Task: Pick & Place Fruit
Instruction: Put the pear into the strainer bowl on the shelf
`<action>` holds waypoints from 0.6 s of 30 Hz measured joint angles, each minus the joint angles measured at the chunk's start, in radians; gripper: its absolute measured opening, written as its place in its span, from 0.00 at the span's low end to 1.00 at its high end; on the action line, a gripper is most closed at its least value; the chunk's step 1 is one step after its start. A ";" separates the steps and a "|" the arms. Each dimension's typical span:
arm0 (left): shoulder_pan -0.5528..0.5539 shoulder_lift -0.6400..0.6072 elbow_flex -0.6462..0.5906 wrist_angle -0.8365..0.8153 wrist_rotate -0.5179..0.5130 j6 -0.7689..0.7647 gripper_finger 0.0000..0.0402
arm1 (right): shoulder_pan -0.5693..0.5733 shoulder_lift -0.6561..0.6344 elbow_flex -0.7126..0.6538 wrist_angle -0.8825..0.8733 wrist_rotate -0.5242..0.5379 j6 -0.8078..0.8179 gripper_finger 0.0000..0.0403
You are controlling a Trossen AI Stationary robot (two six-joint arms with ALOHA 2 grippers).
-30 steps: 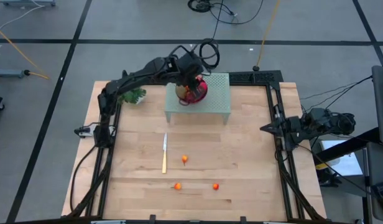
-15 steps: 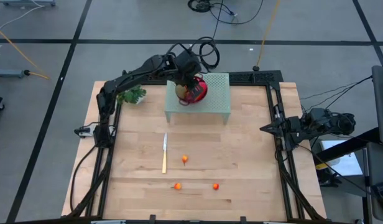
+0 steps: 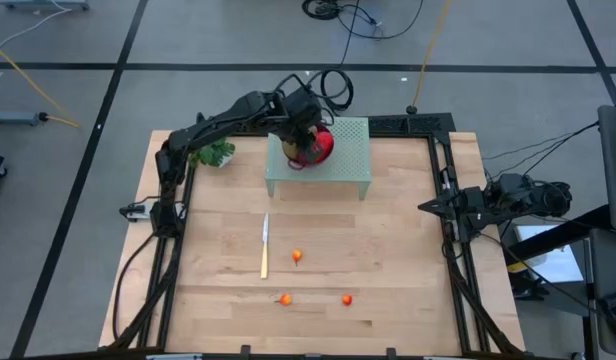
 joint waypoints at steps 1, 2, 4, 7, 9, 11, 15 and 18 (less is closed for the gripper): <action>0.001 0.000 0.000 0.001 -0.010 0.000 0.28 | 0.000 0.000 0.000 0.000 0.000 0.000 0.00; 0.001 0.000 0.000 0.000 -0.016 0.000 0.28 | 0.000 0.000 0.000 0.000 0.000 0.000 0.00; 0.001 0.000 0.000 0.000 -0.019 0.000 0.28 | 0.000 0.000 0.000 0.000 0.000 0.000 0.00; 0.001 0.000 0.000 0.001 -0.019 0.000 0.28 | 0.000 0.000 0.000 0.000 0.000 0.000 0.00; 0.001 0.000 0.000 0.001 -0.019 0.000 0.28 | 0.000 0.000 0.000 0.000 0.000 0.000 0.00; 0.001 0.000 0.000 0.002 -0.019 0.000 0.28 | 0.000 0.000 0.000 0.000 0.000 0.000 0.00; 0.001 0.000 0.000 0.003 -0.019 0.000 0.28 | 0.000 0.000 0.000 0.000 0.000 0.000 0.00; 0.002 0.000 0.000 0.003 -0.019 0.000 0.28 | 0.000 0.000 0.000 0.000 0.000 0.000 0.00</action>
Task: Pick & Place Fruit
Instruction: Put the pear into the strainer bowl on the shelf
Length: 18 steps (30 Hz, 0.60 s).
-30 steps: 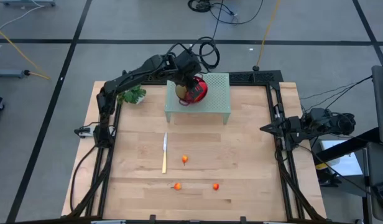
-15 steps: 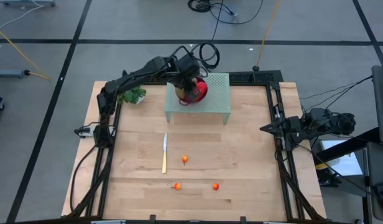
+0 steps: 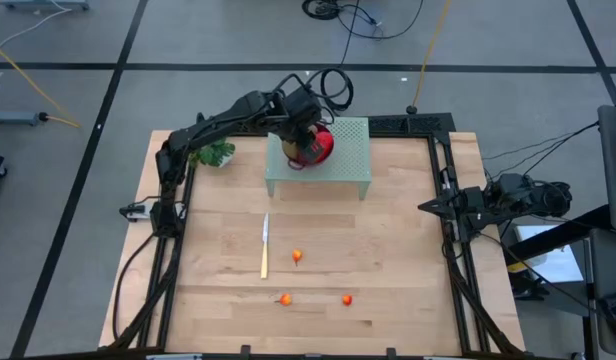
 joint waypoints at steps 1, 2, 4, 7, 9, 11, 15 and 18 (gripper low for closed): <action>0.001 0.000 0.000 0.001 0.000 0.000 0.29 | 0.000 0.000 0.000 0.000 0.000 0.000 0.00; 0.001 0.000 0.000 0.004 0.000 0.000 0.30 | 0.000 0.000 0.000 0.000 0.000 0.000 0.00; 0.001 0.000 0.000 0.019 0.000 0.000 0.33 | 0.000 0.000 0.000 0.000 0.000 0.000 0.00; 0.001 0.000 0.000 0.042 0.000 0.000 0.39 | 0.000 0.000 0.000 0.000 0.000 0.000 0.00; 0.001 0.000 0.000 0.044 0.000 0.000 0.43 | 0.000 0.000 0.000 0.000 0.000 0.000 0.00; 0.001 0.000 0.000 0.044 0.000 0.000 0.46 | 0.000 0.000 0.000 0.000 0.000 0.000 0.00; 0.001 0.000 0.000 0.043 0.000 0.000 0.49 | 0.000 0.000 0.000 0.000 0.000 0.000 0.00; 0.001 0.000 0.000 0.044 0.000 0.000 0.50 | 0.000 0.000 0.000 0.000 0.000 0.003 0.00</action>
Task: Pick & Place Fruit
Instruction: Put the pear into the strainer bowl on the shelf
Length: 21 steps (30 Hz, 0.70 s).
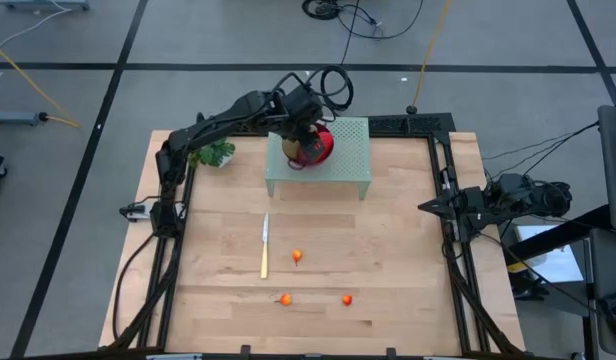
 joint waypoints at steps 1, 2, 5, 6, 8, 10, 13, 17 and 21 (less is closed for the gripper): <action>0.000 0.000 0.001 -0.001 0.000 0.000 0.50 | 0.000 0.000 0.000 0.000 0.000 0.000 0.00; 0.000 -0.004 0.001 -0.003 0.000 0.000 0.50 | 0.000 0.000 0.000 0.000 0.000 0.000 0.00; 0.000 -0.037 0.001 -0.005 0.005 -0.003 0.49 | 0.000 0.000 0.000 0.000 0.000 0.000 0.00; -0.002 -0.052 0.002 -0.006 0.008 -0.007 0.49 | 0.000 0.000 0.000 0.000 0.000 0.000 0.00; -0.008 -0.090 0.003 -0.006 0.008 -0.022 0.48 | 0.000 0.000 0.000 0.000 0.000 0.000 0.00; -0.020 -0.126 0.003 -0.006 0.008 -0.056 0.47 | 0.000 0.000 0.000 0.001 0.000 0.000 0.00; -0.056 -0.179 0.003 -0.007 0.008 -0.131 0.46 | 0.000 0.000 0.000 0.000 0.000 0.000 0.00; -0.134 -0.235 0.004 -0.007 0.008 -0.210 0.43 | 0.000 0.000 0.000 0.000 0.000 0.000 0.00; -0.239 -0.254 0.004 -0.008 0.008 -0.273 0.39 | 0.000 0.000 0.000 0.000 0.000 -0.001 0.00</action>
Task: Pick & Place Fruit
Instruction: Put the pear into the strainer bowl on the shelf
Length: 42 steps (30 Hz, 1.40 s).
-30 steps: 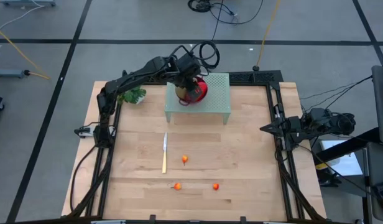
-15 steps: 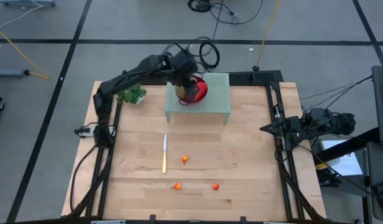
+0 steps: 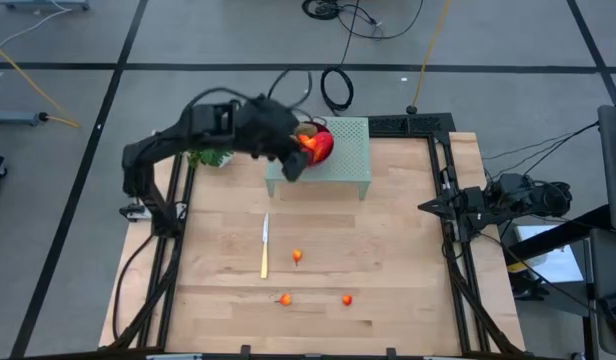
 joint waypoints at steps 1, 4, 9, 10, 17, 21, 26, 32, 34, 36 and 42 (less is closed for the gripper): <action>-0.025 -0.001 0.000 0.000 0.000 -0.018 0.38 | 0.000 0.000 0.000 0.000 0.000 0.000 0.00; -0.100 -0.002 0.000 0.000 0.000 -0.077 0.36 | 0.000 0.000 0.000 0.000 0.000 -0.001 0.00; -0.212 0.022 -0.001 -0.003 0.000 -0.163 0.31 | 0.000 0.000 0.000 0.000 0.000 -0.002 0.00; -0.230 0.033 -0.001 -0.002 -0.001 -0.183 0.31 | 0.000 0.000 0.000 0.000 0.000 -0.002 0.00; -0.346 0.105 -0.001 -0.017 -0.008 -0.300 0.24 | 0.000 0.000 0.000 0.000 0.000 -0.002 0.00; -0.398 0.161 -0.001 -0.022 -0.008 -0.366 0.23 | 0.000 0.000 0.000 0.000 0.000 -0.002 0.00; -0.443 0.233 -0.001 -0.026 0.034 -0.425 0.23 | 0.000 0.000 0.000 0.000 0.000 -0.002 0.00; -0.469 0.323 -0.001 -0.084 0.046 -0.541 0.23 | 0.000 0.000 0.000 0.000 0.000 -0.002 0.00; -0.476 0.349 -0.002 -0.108 0.058 -0.583 0.23 | 0.000 0.000 0.000 0.000 0.000 -0.002 0.00; -0.485 0.373 -0.002 -0.141 0.077 -0.614 0.23 | 0.000 0.000 0.000 0.000 0.000 -0.002 0.00; -0.524 0.422 -0.002 -0.197 0.090 -0.659 0.23 | 0.000 0.000 0.000 0.000 0.000 -0.002 0.00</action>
